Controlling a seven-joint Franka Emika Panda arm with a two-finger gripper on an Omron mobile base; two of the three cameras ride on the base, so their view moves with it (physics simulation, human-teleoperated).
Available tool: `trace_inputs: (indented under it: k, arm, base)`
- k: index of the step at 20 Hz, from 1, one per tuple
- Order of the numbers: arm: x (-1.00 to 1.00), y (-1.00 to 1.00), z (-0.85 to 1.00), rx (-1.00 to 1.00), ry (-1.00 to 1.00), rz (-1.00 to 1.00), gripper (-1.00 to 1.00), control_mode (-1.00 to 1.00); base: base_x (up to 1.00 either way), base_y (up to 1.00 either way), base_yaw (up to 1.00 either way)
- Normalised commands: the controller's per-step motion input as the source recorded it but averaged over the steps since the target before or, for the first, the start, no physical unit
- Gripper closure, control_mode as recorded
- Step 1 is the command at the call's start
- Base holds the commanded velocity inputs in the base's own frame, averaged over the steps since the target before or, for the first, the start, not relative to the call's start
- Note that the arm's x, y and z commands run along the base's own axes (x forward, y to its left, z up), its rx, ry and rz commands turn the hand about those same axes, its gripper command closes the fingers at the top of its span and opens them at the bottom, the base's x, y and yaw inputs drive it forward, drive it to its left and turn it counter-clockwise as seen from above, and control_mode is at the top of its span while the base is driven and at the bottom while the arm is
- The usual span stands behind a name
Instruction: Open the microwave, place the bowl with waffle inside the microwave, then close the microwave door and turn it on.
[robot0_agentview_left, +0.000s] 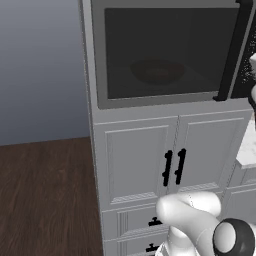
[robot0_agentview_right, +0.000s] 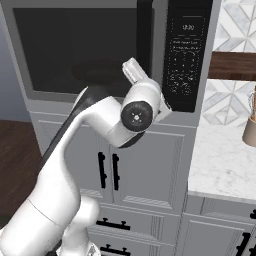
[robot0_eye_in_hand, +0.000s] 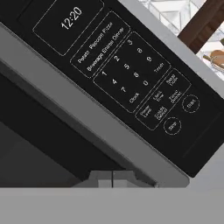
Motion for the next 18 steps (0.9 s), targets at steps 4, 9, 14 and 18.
trace_inputs:
  k: [4, 9, 14, 18]
  arm:
    - [-0.63, -1.00, 0.04, 0.27, 0.00, 0.04, 1.00, -1.00]
    - [-0.29, -0.97, -0.33, 0.16, 0.00, 0.01, 1.00, -1.00]
    - [0.06, -0.27, -0.53, 0.00, 0.09, 0.00, 1.00, -1.00]
    - [0.11, 0.10, -0.15, 0.00, 0.02, 0.01, 1.00, -1.00]
  base:
    - [0.00, 0.00, 0.00]
    - [0.00, 0.00, 0.00]
    - [0.00, 0.00, 0.00]
    - [0.00, 0.00, 0.00]
